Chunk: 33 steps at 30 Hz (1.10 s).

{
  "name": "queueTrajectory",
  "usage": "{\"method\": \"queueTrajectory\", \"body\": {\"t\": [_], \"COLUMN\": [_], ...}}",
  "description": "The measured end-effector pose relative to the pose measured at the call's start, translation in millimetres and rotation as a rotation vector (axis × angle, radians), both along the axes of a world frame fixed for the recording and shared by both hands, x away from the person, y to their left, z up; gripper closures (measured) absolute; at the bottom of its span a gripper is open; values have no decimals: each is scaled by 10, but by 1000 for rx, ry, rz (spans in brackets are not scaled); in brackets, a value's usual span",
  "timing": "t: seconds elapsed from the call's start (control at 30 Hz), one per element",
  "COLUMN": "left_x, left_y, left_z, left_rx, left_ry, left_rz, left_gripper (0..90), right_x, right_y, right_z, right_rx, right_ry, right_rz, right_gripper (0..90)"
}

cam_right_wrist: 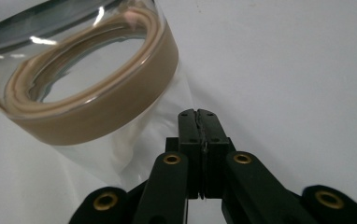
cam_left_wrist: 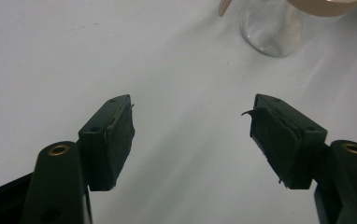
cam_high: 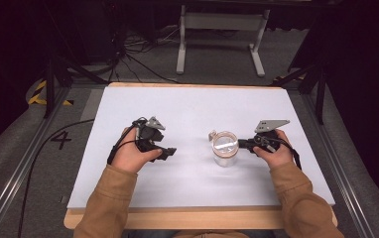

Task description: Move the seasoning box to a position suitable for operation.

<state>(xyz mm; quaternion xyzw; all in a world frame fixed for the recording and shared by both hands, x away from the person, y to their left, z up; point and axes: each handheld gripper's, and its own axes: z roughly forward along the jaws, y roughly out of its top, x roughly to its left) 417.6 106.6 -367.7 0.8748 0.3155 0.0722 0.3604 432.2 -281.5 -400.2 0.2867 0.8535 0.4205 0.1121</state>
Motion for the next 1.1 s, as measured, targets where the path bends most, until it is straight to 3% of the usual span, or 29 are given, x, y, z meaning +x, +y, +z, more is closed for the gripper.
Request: {"method": "queueTrajectory", "body": {"t": [0.3, 0.43, 0.87, 1.0, 1.03, 1.1], "left_x": [96, 123, 176, 190, 194, 211], "left_y": [-193, -260, -368, -400, -406, -423], "left_z": [-8, -6, 4, -11, -9, -11], "left_rx": [9, -1, 6, -22, -19, -10], "left_ry": [3, 5, 6, 12, 26, 14], "left_rz": [-54, -70, -106, -136, -146, -158], "left_gripper": [309, 309, 308, 363, 373, 410], "right_x": [-141, -218, -353, -367, -371, -375], "right_y": [-66, -62, -45, -59, -61, -68], "right_z": [-19, -12, 22, 15, 13, 6], "right_rx": [-20, -73, -84, -88, -88, -91], "right_ry": [13, -2, 2, 13, 15, 18], "right_rz": [-20, -33, -20, -25, -26, -29], "right_gripper": [900, 900, 899, 899, 899, 898]}}
